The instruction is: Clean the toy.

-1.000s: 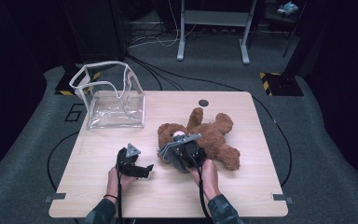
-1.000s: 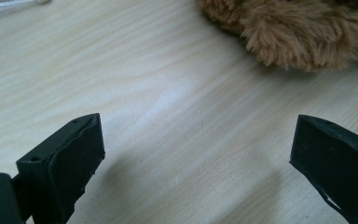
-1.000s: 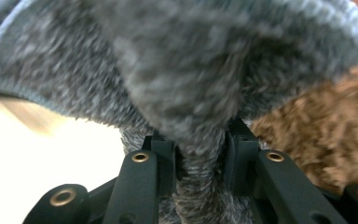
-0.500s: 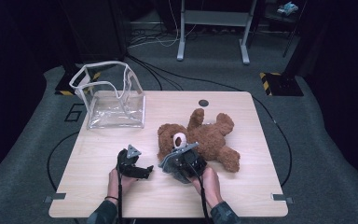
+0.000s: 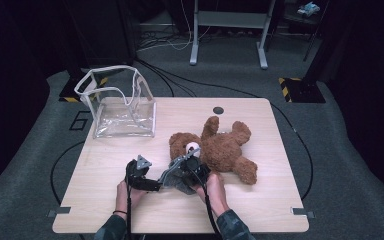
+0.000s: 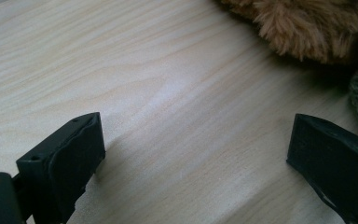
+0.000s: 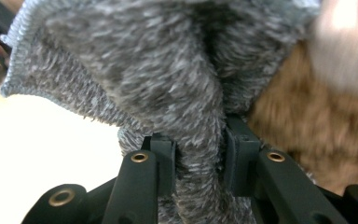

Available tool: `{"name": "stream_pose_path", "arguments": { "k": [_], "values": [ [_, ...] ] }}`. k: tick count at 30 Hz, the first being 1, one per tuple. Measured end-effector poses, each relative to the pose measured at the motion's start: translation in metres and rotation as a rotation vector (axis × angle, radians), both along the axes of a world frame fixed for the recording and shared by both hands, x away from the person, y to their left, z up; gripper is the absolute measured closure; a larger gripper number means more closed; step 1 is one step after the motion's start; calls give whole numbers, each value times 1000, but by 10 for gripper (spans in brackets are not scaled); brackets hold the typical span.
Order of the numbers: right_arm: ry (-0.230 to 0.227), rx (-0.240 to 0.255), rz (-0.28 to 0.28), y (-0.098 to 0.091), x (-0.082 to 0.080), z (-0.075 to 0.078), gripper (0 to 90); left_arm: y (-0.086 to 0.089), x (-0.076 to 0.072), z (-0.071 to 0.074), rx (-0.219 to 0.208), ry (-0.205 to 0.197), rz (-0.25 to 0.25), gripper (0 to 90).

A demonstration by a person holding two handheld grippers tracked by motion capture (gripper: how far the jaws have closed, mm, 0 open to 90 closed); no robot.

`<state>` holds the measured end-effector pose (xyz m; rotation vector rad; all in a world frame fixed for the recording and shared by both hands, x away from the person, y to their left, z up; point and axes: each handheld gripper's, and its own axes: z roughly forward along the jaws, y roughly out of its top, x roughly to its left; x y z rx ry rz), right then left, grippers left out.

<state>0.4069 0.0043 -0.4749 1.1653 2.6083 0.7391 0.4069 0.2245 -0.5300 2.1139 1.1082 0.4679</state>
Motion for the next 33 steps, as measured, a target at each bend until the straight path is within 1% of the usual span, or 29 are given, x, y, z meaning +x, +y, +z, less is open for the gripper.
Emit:
{"name": "stream_pose_path", "arguments": {
  "k": [3,4,5,6,7,8,9,11,12,13,14,15,16,17,18,19,20,21,24,25,28,29,31,32,33],
  "values": [
    [14,3,-11,-10,-4,1,697,0,0,0,0,0,0,38],
    [0,7,-3,-16,-6,4,699,0,0,0,1,-1,0,38],
    [-5,16,-11,-20,-7,6,700,0,0,0,1,-1,1,38],
    [-16,28,-24,-28,-11,12,702,0,0,0,1,-1,1,38],
    [-27,38,-35,-33,-12,16,703,0,0,0,3,-2,2,38],
    [-43,46,-35,-41,-13,21,705,0,0,0,4,-2,4,39],
    [-54,61,-51,-49,-15,26,706,0,0,0,5,-3,4,39],
    [-92,82,-93,-67,-16,37,709,0,0,0,3,-2,9,42],
    [-111,89,-110,-74,-17,40,711,0,0,0,2,-11,13,42],
    [-124,105,-151,-85,-17,46,712,0,-1,0,-12,-7,22,45],
    [-144,114,-177,-96,-16,51,713,1,-1,1,-15,-1,21,46],
    [-153,123,-193,-103,-16,53,714,1,-2,0,-33,-6,34,50],
    [-165,127,-214,-112,-15,56,715,1,-2,1,-48,2,38,50],
    [-172,129,-238,-119,-15,59,715,1,-3,2,-55,1,42,49],
    [-181,127,-266,-126,-16,62,716,1,-4,3,-55,-2,45,48],
    [-193,125,-275,-131,-15,64,716,-1,-5,4,-60,-7,43,48],
    [-208,120,-299,-139,-15,67,716,-2,-6,6,-66,-9,46,49],
    [-213,117,-316,-143,-15,68,716,-4,-8,9,-57,-17,36,49],
    [-240,107,-369,-160,-14,70,716,-11,-12,15,-67,-41,39,55],
    [-242,104,-388,-165,-14,70,716,-14,-13,17,-66,-43,30,55],
    [-253,103,-430,-182,-13,68,716,-24,-17,21,-70,-58,31,57],
    [-251,96,-445,-188,-14,67,715,-28,-18,22,-56,-61,44,57],
    [-262,95,-475,-196,-14,64,716,-37,-21,23,-57,-81,63,54],
    [-260,98,-494,-203,-15,63,716,-42,-22,24,-53,-81,60,53],
    [-256,88,-503,-207,-15,61,716,-46,-23,24,-49,-84,60,54]
  ]
}}
